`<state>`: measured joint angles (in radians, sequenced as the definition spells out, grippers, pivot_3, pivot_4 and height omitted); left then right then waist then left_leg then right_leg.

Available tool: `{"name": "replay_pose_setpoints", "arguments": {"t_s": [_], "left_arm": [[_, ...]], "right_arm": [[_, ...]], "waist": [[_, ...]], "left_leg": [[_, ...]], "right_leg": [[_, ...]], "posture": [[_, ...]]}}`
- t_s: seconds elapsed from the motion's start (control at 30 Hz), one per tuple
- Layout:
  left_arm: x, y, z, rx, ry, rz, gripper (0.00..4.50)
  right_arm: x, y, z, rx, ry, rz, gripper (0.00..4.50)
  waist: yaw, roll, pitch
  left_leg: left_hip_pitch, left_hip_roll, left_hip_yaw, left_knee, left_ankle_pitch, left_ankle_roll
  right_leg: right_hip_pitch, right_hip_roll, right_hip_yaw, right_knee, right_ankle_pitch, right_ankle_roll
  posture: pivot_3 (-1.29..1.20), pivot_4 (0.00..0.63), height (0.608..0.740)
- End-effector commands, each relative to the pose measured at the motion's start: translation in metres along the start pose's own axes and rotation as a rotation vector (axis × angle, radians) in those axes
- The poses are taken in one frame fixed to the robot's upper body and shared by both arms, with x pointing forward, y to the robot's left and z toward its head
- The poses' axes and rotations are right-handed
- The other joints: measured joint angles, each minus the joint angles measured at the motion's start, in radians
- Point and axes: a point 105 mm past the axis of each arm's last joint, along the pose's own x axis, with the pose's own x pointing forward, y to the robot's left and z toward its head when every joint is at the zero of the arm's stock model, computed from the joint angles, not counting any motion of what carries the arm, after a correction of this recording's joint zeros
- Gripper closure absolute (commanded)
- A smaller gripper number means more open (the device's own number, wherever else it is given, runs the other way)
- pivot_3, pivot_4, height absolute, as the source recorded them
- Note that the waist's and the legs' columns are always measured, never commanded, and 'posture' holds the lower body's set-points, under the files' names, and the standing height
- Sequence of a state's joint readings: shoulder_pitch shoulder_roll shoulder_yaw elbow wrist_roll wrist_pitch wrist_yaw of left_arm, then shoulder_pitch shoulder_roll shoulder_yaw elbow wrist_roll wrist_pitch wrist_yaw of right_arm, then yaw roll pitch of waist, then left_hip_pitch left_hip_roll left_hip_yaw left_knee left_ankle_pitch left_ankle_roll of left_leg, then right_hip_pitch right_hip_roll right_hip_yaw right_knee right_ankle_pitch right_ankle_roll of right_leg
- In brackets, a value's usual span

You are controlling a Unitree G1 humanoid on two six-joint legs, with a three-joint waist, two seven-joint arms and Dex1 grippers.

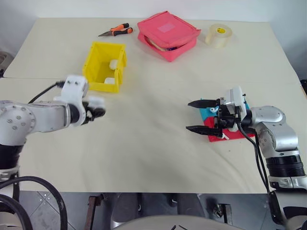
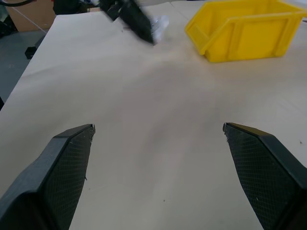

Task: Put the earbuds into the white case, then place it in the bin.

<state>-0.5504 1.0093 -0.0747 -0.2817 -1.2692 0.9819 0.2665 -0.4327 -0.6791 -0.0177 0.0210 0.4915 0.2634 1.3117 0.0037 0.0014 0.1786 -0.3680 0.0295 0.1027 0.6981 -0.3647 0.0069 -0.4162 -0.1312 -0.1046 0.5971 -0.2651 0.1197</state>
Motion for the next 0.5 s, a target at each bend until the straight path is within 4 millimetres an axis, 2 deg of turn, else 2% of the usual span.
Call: {"name": "replay_pose_setpoints", "arguments": {"t_s": [0.03,0.13,0.2,0.3,0.4,0.5], "left_arm": [[-0.012,-0.047,0.032,0.156,-0.354,-0.29,1.74],[-0.013,-0.076,0.034,0.249,-0.525,-0.518,1.74],[-0.011,-0.084,0.033,0.289,-0.589,-0.599,1.74],[0.001,-0.106,0.029,0.355,-0.677,-0.799,1.74],[0.013,-0.129,0.021,0.389,-0.723,-0.993,1.74],[0.017,-0.144,0.011,0.409,-0.733,-1.146,1.74]], "right_arm": [[-0.019,0.0,0.017,-0.074,0.009,-0.065,0.0],[-0.028,0.005,0.021,-0.099,0.042,-0.115,0.0],[-0.031,0.007,0.023,-0.102,0.051,-0.141,0.0],[-0.045,0.009,0.024,-0.12,0.152,-0.228,0.0],[-0.06,0.016,0.023,-0.061,0.272,-0.273,0.0],[-0.068,0.024,0.027,-0.056,0.317,-0.321,0.0]], "waist": [[-0.001,0.0,0.0],[0.001,0.0,0.0],[0.004,0.0,0.0],[0.009,0.0,0.0],[0.03,0.001,0.0],[0.028,-0.001,0.0]], "left_leg": [[0.0,0.0,0.001,-0.001,0.0,0.0],[-0.001,0.001,0.002,-0.002,0.0,0.0],[-0.001,0.001,0.002,-0.001,0.0,0.0],[0.0,0.001,0.003,0.001,0.0,0.001],[0.0,0.0,0.003,0.003,0.002,0.004],[-0.002,0.0,0.003,0.004,0.002,0.006]], "right_leg": [[0.0,0.0,0.0,-0.001,0.0,0.0],[0.0,0.002,0.0,-0.004,0.0,0.0],[0.0,0.002,0.0,-0.003,0.0,0.001],[0.0,0.001,0.001,-0.002,0.001,0.002],[0.0,0.0,0.001,-0.001,0.004,0.002],[0.001,-0.001,0.001,-0.005,0.007,0.002]], "posture": [[0.0,0.15,0.74],[0.0,0.15,0.74],[0.0,0.15,0.74],[0.0,0.15,0.74],[0.0,0.15,0.74],[0.0,0.15,0.74]]}}
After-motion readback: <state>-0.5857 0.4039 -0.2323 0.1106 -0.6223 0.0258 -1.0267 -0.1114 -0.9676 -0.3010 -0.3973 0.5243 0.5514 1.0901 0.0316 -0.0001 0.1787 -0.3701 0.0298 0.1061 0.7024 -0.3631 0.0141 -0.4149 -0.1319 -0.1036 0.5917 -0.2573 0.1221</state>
